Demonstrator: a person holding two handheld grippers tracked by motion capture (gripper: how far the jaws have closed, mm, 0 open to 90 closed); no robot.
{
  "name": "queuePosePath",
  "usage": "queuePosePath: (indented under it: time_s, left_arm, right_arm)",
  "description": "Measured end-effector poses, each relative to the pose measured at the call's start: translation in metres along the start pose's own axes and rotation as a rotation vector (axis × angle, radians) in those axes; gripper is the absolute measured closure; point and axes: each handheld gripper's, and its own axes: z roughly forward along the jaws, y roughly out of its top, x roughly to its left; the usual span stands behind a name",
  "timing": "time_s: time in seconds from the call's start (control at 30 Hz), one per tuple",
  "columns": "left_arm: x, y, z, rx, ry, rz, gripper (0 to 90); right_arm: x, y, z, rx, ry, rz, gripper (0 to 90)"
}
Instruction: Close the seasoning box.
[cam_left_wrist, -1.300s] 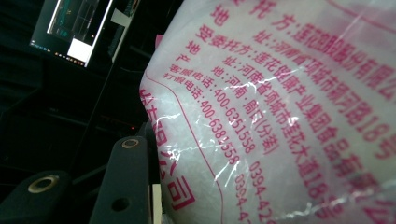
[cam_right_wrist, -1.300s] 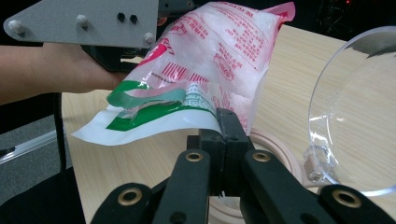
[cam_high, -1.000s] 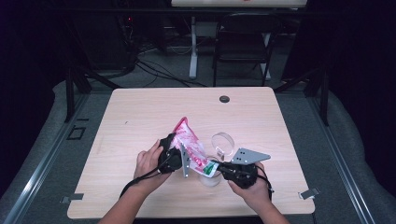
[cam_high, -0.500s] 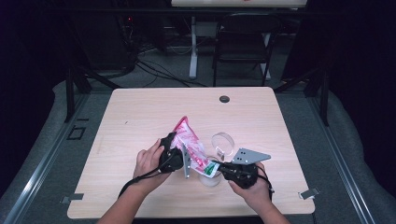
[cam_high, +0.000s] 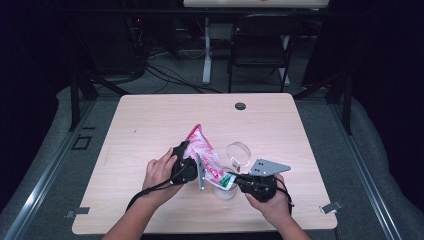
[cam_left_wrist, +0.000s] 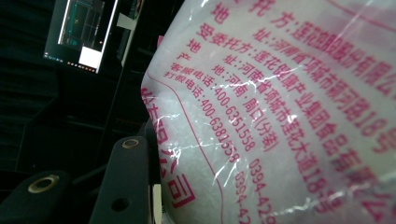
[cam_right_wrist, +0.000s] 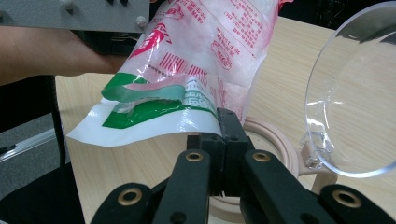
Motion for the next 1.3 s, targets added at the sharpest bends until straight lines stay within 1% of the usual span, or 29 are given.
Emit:
queuePosePath:
  time_s: [0.2, 0.53, 0.63, 0.83, 1.07, 1.2, 1.3]
  left_arm:
    - [0.002, 0.002, -0.001, 0.012, -0.004, 0.023, 56.6]
    - [0.004, 0.004, -0.002, 0.016, 0.007, 0.053, 56.5]
    - [0.004, 0.005, -0.003, 0.02, 0.004, 0.055, 56.6]
    - [0.005, 0.007, -0.004, 0.025, 0.01, 0.078, 56.6]
    - [0.007, 0.009, -0.005, 0.028, 0.018, 0.09, 56.6]
    - [0.007, 0.01, -0.005, 0.029, 0.026, 0.104, 56.6]
    - [0.007, 0.01, -0.006, 0.031, 0.026, 0.106, 56.7]
  right_arm:
    - [0.0, 0.0, 0.0, 0.001, -0.002, 0.005, 90.0]
    - [-0.001, -0.001, -0.001, 0.006, -0.001, 0.002, 90.0]
    - [-0.001, -0.001, -0.001, 0.006, -0.002, 0.003, 90.0]
    - [-0.002, -0.002, -0.001, 0.006, -0.003, 0.008, 90.0]
    - [-0.002, -0.003, -0.001, 0.007, -0.001, 0.007, 90.0]
    - [-0.002, -0.003, -0.001, 0.012, -0.004, 0.006, 90.0]
    - [-0.002, -0.004, -0.001, 0.01, -0.005, 0.008, 90.0]
